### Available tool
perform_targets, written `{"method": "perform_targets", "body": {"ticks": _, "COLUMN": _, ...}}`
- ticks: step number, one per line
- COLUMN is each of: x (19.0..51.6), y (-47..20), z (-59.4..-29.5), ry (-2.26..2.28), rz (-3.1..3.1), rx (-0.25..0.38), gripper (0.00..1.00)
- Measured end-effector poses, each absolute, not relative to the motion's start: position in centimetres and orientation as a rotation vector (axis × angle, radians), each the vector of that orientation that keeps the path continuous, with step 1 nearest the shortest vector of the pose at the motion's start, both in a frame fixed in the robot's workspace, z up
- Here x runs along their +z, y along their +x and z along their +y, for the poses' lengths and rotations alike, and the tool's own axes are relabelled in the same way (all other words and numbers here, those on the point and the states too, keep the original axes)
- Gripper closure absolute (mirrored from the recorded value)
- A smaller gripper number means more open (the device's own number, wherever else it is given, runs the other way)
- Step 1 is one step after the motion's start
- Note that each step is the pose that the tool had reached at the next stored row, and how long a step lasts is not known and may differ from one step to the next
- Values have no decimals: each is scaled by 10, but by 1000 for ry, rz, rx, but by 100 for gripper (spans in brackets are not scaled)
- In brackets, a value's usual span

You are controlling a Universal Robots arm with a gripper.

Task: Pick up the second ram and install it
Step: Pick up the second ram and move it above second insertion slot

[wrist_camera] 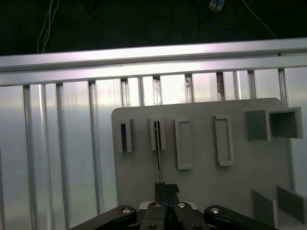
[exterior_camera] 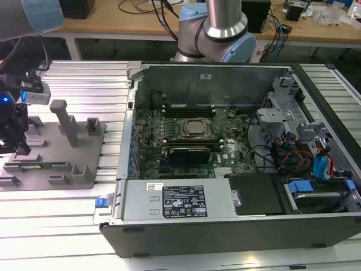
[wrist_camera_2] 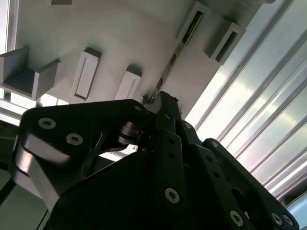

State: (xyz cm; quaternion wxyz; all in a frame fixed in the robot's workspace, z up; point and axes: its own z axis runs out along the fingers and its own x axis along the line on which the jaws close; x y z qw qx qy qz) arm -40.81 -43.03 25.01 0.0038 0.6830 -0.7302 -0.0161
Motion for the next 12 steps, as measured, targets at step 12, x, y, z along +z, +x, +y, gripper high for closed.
{"method": "perform_targets", "body": {"ticks": 12, "x": 232, "y": -413, "z": -431, "ry": 2179, "rz": -2274, "rx": -27, "gripper": 92}}
